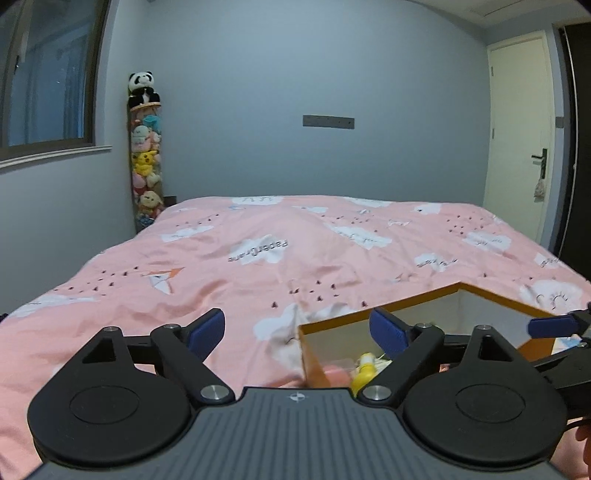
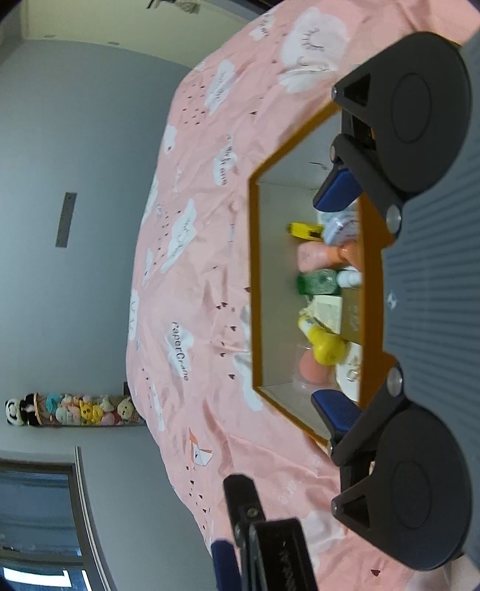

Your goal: Organize rigid objects

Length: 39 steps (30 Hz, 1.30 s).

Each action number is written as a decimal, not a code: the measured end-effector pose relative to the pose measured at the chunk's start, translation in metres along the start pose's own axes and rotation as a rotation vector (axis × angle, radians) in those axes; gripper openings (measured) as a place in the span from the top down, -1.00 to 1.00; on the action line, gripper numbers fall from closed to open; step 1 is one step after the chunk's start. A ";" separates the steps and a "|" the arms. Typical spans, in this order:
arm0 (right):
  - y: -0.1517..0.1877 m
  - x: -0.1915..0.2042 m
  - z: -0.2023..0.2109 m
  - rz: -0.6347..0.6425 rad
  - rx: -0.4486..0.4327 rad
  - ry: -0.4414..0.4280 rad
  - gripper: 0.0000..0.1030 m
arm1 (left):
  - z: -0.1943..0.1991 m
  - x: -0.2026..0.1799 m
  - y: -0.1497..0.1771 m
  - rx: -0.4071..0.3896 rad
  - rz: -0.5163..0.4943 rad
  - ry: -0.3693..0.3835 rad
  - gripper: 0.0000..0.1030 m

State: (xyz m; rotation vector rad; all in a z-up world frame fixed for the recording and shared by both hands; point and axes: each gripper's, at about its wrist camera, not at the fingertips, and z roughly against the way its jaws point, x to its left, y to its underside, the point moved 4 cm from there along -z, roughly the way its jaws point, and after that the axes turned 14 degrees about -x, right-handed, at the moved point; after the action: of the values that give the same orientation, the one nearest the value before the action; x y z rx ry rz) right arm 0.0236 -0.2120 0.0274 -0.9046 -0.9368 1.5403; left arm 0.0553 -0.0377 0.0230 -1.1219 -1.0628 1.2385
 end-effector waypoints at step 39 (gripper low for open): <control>0.029 0.004 0.009 0.002 0.056 0.034 -0.95 | 0.006 0.017 0.046 0.215 0.061 -0.028 -1.00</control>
State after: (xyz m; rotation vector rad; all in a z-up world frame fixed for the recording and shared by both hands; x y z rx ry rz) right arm 0.0035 -0.2124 0.0044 -0.8896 -0.8647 1.5404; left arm 0.0433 -0.0206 -0.0213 -0.9800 -0.8972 1.3848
